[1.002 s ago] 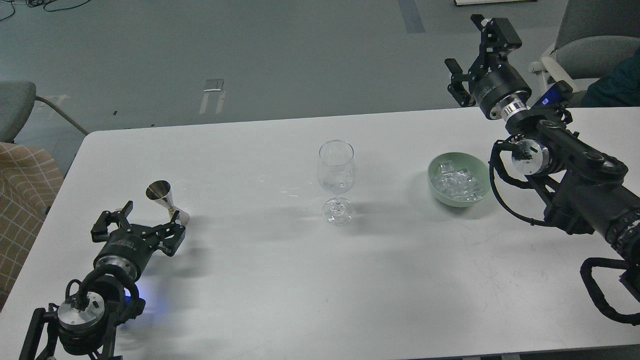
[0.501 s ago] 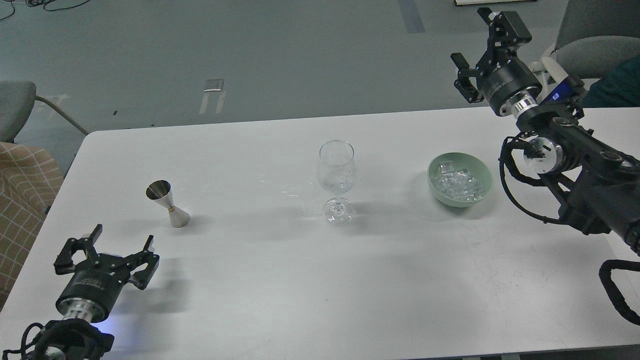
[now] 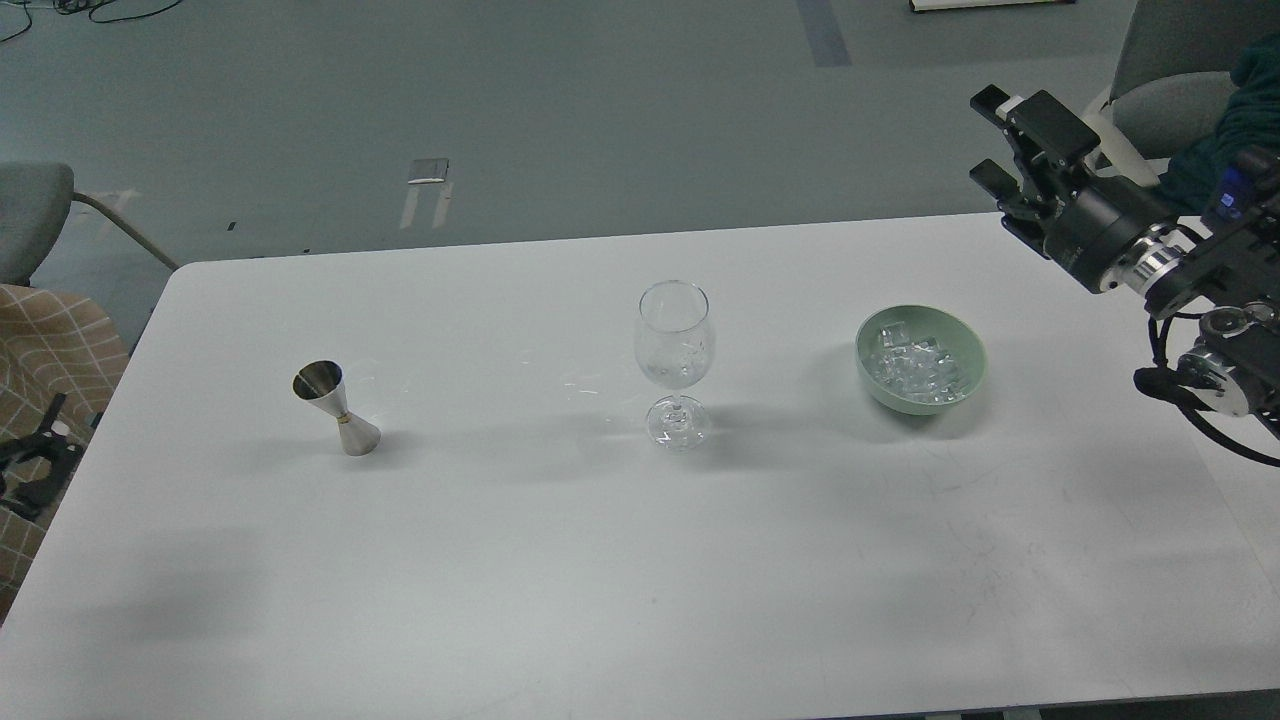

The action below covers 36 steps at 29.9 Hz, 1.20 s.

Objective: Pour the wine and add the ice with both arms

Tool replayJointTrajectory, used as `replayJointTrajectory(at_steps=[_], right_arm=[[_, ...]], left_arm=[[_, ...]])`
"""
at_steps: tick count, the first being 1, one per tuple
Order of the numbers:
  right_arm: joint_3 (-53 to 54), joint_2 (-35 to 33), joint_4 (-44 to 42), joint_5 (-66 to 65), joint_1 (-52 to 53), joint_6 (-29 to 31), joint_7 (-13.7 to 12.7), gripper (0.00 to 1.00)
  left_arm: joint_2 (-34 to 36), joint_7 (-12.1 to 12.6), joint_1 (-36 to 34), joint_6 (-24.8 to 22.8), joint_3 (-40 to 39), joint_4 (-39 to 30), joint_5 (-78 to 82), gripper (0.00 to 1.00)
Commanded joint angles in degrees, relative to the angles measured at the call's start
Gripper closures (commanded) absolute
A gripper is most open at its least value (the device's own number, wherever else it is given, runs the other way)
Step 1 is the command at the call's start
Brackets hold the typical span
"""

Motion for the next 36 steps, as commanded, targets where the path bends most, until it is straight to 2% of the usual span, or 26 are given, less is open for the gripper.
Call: replayJointTrajectory(at_steps=[1, 3, 9, 12, 16, 18, 24, 27, 29, 36], right_arm=[[0.0, -2.3, 3.3, -12.5, -2.6, -5.3, -0.9, 0.0], [0.0, -3.2, 4.6, -19.8, -3.8, -7.7, -1.1, 0.0], [-0.1, -3.9, 4.3, -33.8, -6.6, -12.1, -0.9, 0.0], [-0.1, -3.8, 4.3, -39.0, -9.0, -12.2, -0.5, 0.0], [-0.1, -3.8, 4.0, -41.7, -10.7, -11.9, -0.4, 0.0], [-1.3, -3.8, 3.5, -41.8, -11.3, -11.8, -0.3, 0.0], [-4.1, -3.1, 0.4, -41.8, -10.3, -11.6, -0.8, 0.0], [-5.0, -1.8, -1.2, -41.7, -9.1, -11.3, -1.5, 0.0], [-6.4, -1.0, -2.3, -41.7, -7.7, -10.3, -3.6, 0.0], [-9.1, 0.4, -2.5, -41.7, -3.0, -4.9, -7.1, 0.0]], left_arm=[[4.3, -5.7, -6.9, 0.2, 1.0, 4.0, 10.2, 0.02], [4.2, -7.4, -12.0, 0.7, 2.4, 5.4, 16.0, 0.02], [4.8, -6.4, -24.4, 4.4, 11.2, 6.1, 19.3, 0.02], [5.4, -6.2, -31.2, 7.7, 15.6, 7.5, 19.0, 0.02], [5.1, -6.5, -36.3, 8.0, 16.2, 7.8, 18.8, 0.02], [4.6, -7.4, -38.9, 8.3, 16.3, 7.8, 18.0, 0.02], [4.6, -8.1, -40.4, 12.1, 17.3, 8.1, 17.7, 0.02], [4.7, -7.9, -40.3, 12.1, 18.3, 8.1, 17.3, 0.02], [4.7, -7.6, -40.4, 12.1, 18.4, 8.1, 16.5, 0.02], [4.1, -7.5, -40.4, 12.1, 18.4, 8.1, 16.5, 0.02]])
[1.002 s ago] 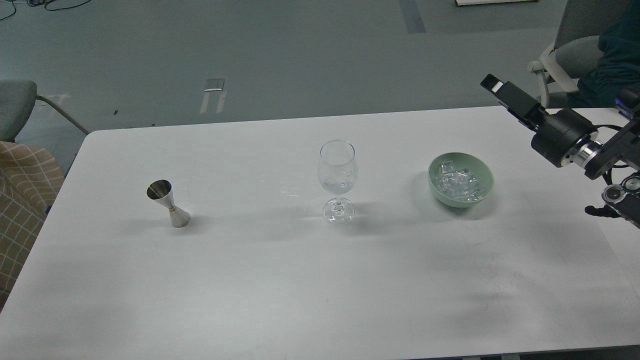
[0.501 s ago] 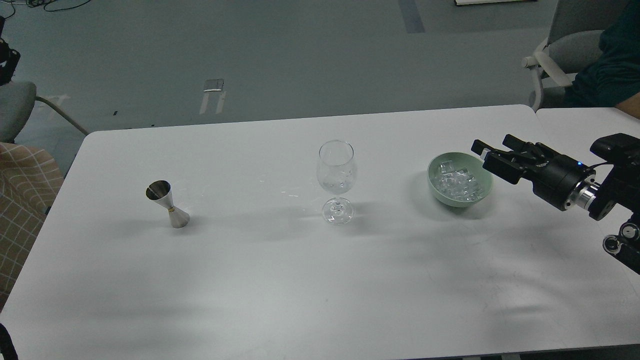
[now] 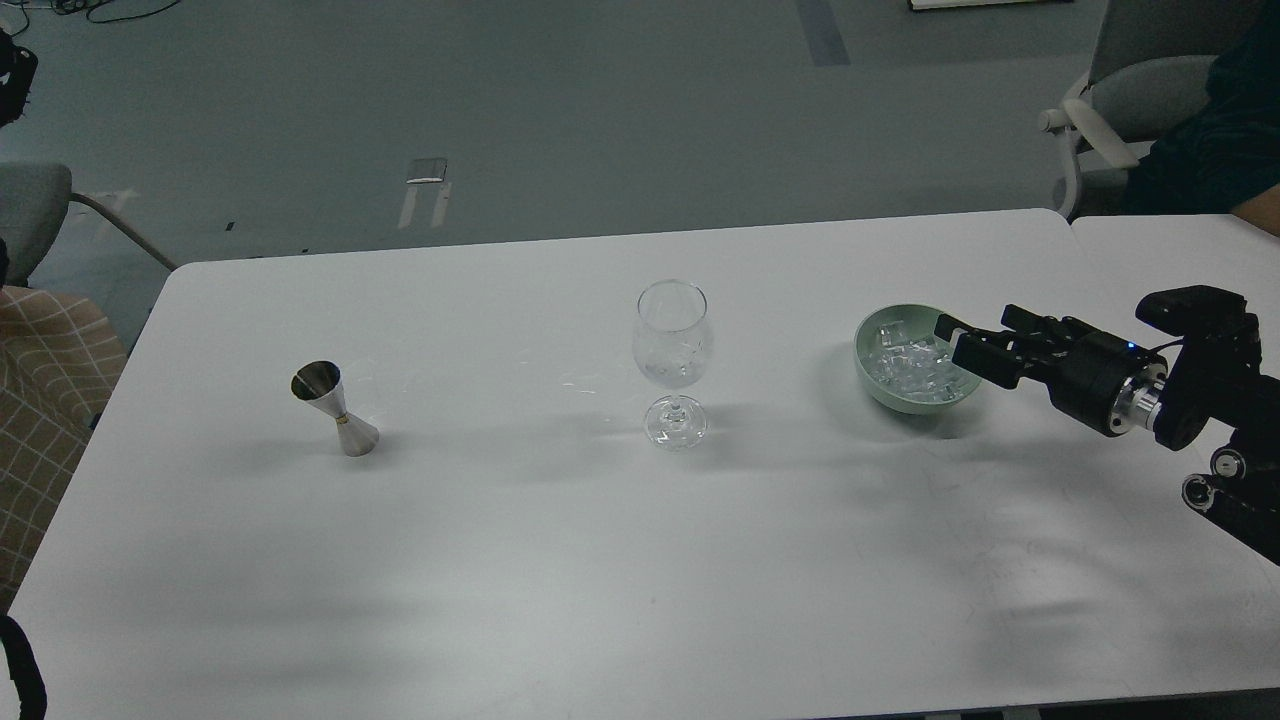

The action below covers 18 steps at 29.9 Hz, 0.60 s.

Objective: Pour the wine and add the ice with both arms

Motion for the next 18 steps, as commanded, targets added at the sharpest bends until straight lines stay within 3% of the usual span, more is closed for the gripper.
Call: replayJointTrajectory(at_steps=[1, 18], right_arm=[[-1.2, 1.0, -0.1, 0.0, 2.8, 2.7, -1.3, 0.0], [-11.9, 6.4, -8.3, 0.0, 10.8, 6.7, -1.4, 0.0]], left_arm=[[-0.9, 0.1, 0.1, 0.1, 0.0, 0.0, 0.0, 0.02], [-2.1, -0.1, 0.0, 0.0, -0.1, 0.0, -0.1, 0.02]])
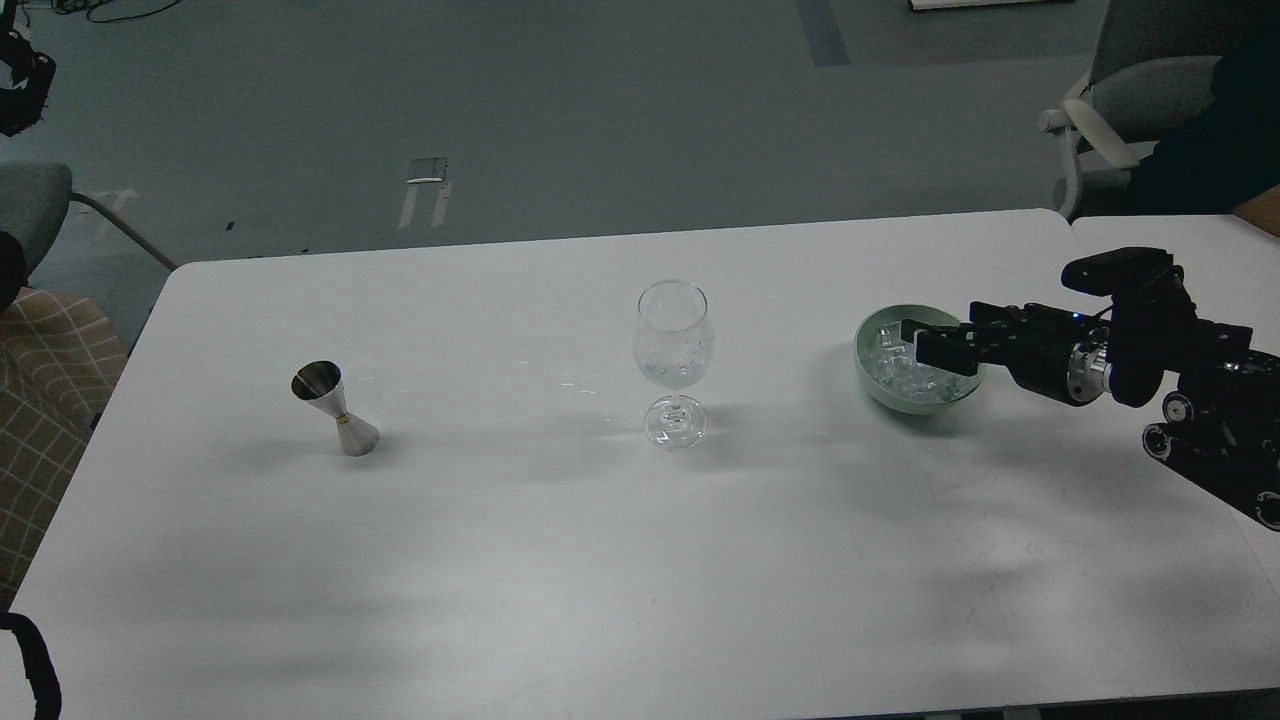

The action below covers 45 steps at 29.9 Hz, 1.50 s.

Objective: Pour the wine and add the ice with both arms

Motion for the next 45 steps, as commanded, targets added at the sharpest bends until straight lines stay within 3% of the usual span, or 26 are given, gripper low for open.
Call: replayJointTrajectory(at_steps=[1, 5, 9, 19, 22, 25, 28, 31, 35, 45], right_arm=[[-0.1, 2.3, -0.7, 0.1, -0.5, 0.2, 0.0, 0.01], [-0.2, 3.9, -0.7, 0.0, -0.4, 0.3, 0.0, 0.04], [-1.4, 4.0, -1.5, 0.0, 0.1, 0.5, 0.0, 0.17], [-2.7, 2.9, -1.5, -0.1, 0.8, 0.7, 0.0, 0.17], [-2.7, 2.8, -1.5, -0.9, 0.8, 1.0, -0.1, 0.15], [-2.7, 2.8, -2.1, -1.2, 0.8, 1.1, -0.2, 0.08], [-2.7, 2.8, -2.2, -1.2, 0.8, 1.1, -1.1, 0.08], [-2.7, 2.8, -2.2, -1.2, 0.9, 1.1, -1.2, 0.11], [-2.6, 2.8, -2.3, -1.2, 1.0, 1.1, -1.2, 0.25], [-2.7, 3.0, -2.3, -1.2, 1.2, 1.1, -1.0, 0.34]], left_arm=[[-0.6, 0.0, 0.0, 0.0, 0.0, -0.1, 0.0, 0.02], [-0.6, -0.1, -0.1, 0.0, 0.0, -0.1, 0.0, 0.02], [-0.6, -0.1, -0.1, 0.1, 0.0, -0.1, 0.0, 0.02], [-0.8, -0.1, -0.2, 0.0, 0.0, -0.2, -0.1, 0.02], [-0.8, -0.1, -0.2, 0.0, 0.0, -0.3, -0.1, 0.02], [-0.8, -0.1, -0.2, 0.0, 0.0, -0.4, -0.1, 0.02], [-0.8, -0.1, -0.3, 0.1, 0.0, -0.5, -0.1, 0.02], [-0.7, -0.1, -0.4, 0.1, 0.0, -0.5, -0.1, 0.02], [-0.8, -0.1, -0.3, 0.1, 0.0, -0.5, -0.1, 0.02], [-0.8, -0.2, -0.4, 0.3, -0.1, -0.6, -0.1, 0.02]])
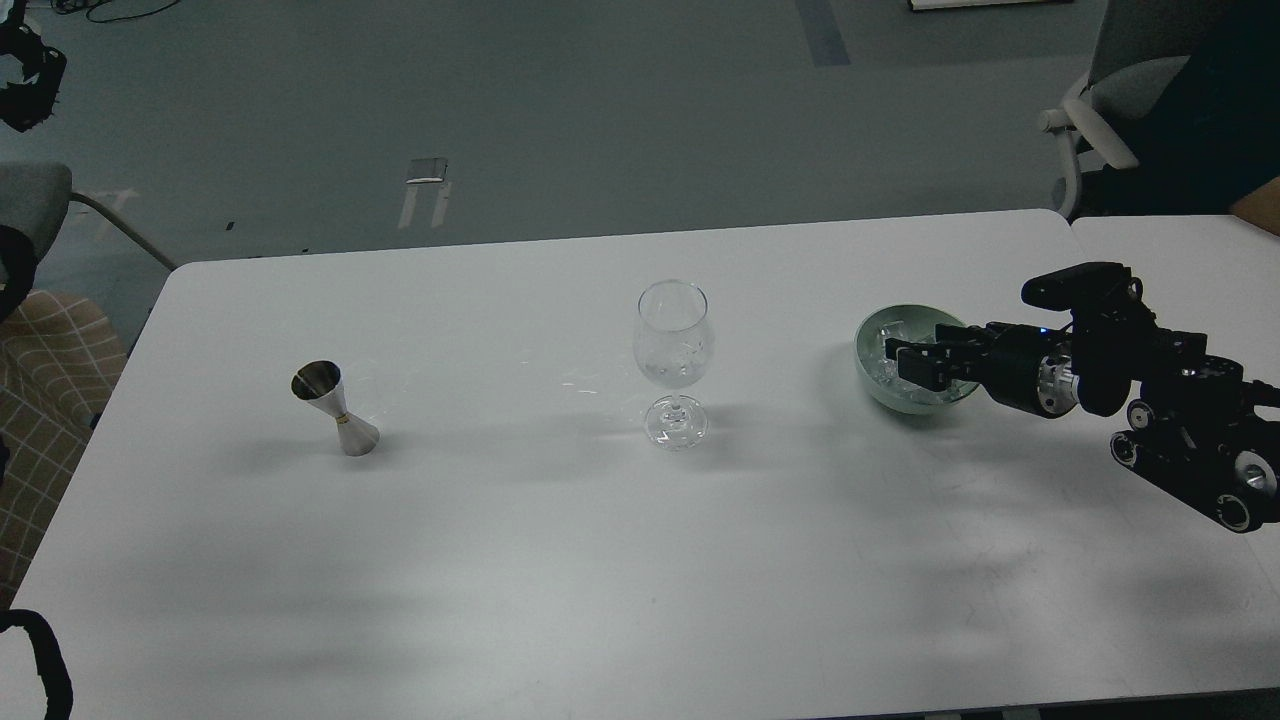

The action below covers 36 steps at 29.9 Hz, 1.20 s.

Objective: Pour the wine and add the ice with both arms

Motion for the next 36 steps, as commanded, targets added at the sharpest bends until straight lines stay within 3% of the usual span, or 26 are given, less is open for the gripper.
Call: replayJointTrajectory(at_steps=[1, 20, 28, 32, 36], right_arm=[[-0.1, 0.1, 0.0, 0.0, 0.2, 0.0, 0.0, 0.34], [-1.7, -0.1, 0.0, -4.2, 0.2, 0.8, 0.4, 0.37], [-2.0, 0.1, 0.0, -4.2, 0.6, 0.7, 0.4, 0.44], [-2.0, 0.0, 0.0, -4.1, 0.7, 0.7, 0.4, 0.53], [-2.1, -0.2, 0.0, -4.1, 0.7, 0.7, 0.4, 0.73]], left_arm=[[0.0, -0.1, 0.0, 0.1, -0.1, 0.0, 0.0, 0.02], [0.0, -0.2, 0.1, 0.0, -0.2, 0.0, 0.0, 0.02], [0.0, -0.2, 0.1, 0.0, -0.2, 0.0, 0.0, 0.02], [-0.1, -0.2, 0.1, 0.0, -0.2, 0.0, 0.0, 0.02], [0.0, -0.2, 0.1, 0.0, -0.2, 0.0, 0.0, 0.02]])
